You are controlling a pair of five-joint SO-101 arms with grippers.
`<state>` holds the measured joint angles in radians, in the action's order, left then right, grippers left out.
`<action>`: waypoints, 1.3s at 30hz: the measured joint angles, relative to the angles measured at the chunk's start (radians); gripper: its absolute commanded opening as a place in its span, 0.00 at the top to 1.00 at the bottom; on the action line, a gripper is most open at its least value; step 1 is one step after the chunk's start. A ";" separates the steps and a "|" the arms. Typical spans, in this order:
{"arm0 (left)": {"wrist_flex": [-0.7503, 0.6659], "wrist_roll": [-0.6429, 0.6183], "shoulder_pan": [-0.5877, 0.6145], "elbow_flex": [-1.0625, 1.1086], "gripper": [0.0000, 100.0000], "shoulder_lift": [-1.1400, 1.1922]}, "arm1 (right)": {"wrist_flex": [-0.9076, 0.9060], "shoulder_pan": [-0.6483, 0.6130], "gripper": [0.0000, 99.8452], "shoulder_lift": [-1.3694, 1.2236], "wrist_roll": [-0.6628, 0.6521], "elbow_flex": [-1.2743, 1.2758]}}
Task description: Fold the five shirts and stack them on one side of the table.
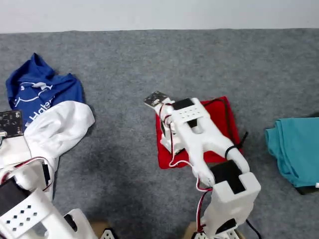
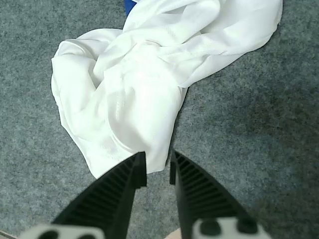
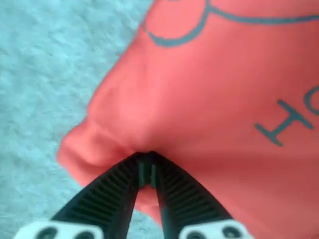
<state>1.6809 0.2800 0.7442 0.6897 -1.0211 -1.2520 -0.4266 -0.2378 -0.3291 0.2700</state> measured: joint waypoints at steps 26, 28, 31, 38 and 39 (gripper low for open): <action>0.000 0.000 0.000 0.011 0.91 0.000 | -0.048 0.339 0.91 0.597 0.143 0.203; 0.000 0.000 0.000 0.011 0.91 0.000 | -0.026 0.342 0.95 0.597 0.143 0.203; 0.000 0.000 0.000 0.011 0.91 0.000 | -0.011 0.339 0.99 0.557 0.143 0.203; 0.000 0.000 0.000 0.011 0.91 0.000 | -0.003 0.393 0.99 0.325 0.138 0.203; 0.000 0.000 0.000 0.011 0.91 0.000 | -0.002 0.414 0.99 0.298 0.123 0.203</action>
<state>1.6809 0.2800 0.7442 0.7004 -1.0211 -1.2536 -0.0123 0.0598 -0.2064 0.4726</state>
